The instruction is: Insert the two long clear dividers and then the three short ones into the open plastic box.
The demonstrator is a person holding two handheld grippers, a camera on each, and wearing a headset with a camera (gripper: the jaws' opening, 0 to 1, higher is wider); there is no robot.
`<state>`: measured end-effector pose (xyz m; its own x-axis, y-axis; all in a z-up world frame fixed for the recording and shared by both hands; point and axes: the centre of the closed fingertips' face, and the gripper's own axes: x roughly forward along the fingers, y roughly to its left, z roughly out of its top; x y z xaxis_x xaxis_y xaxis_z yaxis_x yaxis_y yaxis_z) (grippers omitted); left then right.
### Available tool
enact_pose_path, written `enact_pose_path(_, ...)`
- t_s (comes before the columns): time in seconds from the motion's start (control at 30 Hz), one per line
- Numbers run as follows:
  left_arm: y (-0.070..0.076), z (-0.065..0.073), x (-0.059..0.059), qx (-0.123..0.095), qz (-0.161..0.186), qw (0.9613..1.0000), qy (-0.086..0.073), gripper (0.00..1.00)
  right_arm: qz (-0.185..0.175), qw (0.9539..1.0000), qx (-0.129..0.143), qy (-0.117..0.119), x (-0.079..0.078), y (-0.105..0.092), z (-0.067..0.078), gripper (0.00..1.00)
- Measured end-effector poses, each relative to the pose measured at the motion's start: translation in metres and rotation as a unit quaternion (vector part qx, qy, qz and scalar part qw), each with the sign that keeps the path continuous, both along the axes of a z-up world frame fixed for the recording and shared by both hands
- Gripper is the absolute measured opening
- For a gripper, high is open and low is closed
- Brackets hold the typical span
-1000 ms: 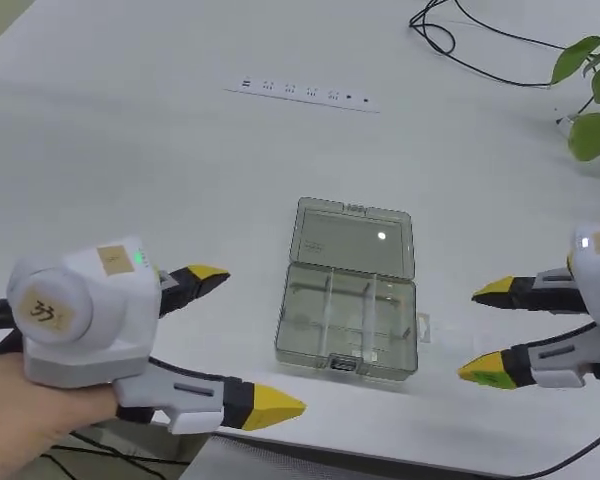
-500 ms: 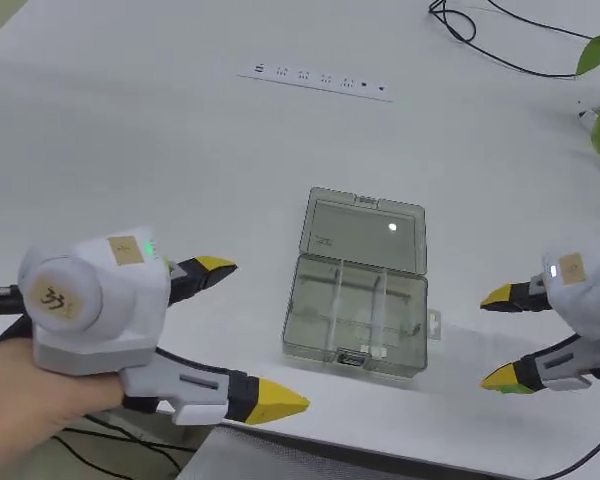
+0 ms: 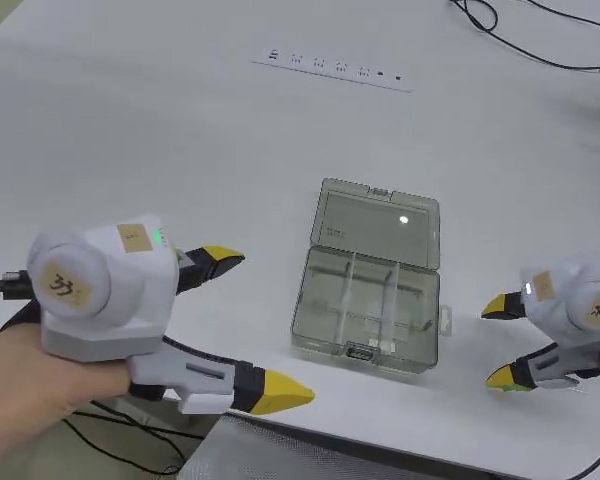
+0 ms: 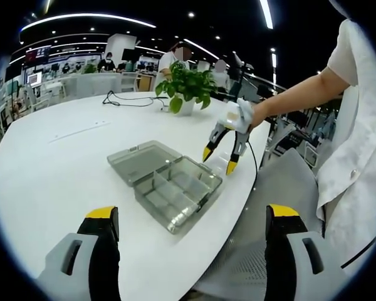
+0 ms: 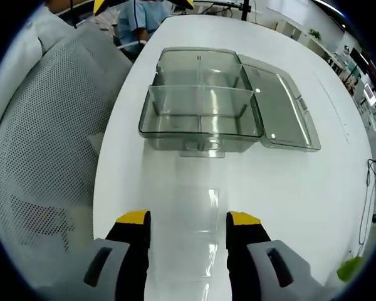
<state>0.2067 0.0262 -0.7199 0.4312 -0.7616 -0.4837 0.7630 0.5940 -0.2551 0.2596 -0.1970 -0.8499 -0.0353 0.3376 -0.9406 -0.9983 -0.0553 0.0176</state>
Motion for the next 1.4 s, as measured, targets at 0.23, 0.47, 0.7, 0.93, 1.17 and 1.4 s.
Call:
enact_pose_path(0.23,0.000,0.001,0.000,-0.003,0.003,1.0000,0.000,0.99,0.005,0.9999,-0.011,0.000,0.003,-0.003,-0.006,0.43)
enact_pose_path(0.47,-0.001,0.001,0.002,-0.005,0.003,1.0000,-0.001,0.99,0.013,0.9995,-0.022,-0.016,0.005,-0.003,-0.005,0.39)
enact_pose_path(0.7,-0.002,0.001,0.002,-0.006,0.001,1.0000,-0.001,0.99,0.015,0.9994,-0.025,-0.019,0.004,-0.002,-0.005,0.33)
enact_pose_path(0.93,-0.002,0.001,0.000,-0.005,0.000,1.0000,-0.001,0.99,0.015,0.9994,-0.025,-0.020,0.003,-0.002,-0.005,0.33)
enact_pose_path(1.17,-0.002,0.003,-0.001,-0.003,-0.001,1.0000,-0.002,0.99,0.002,0.9994,-0.013,-0.031,0.004,0.001,0.005,0.33)
enact_pose_path(1.4,-0.004,0.009,0.003,-0.007,-0.003,1.0000,-0.001,0.97,-0.016,0.9986,0.010,-0.050,0.001,0.007,0.031,0.33)
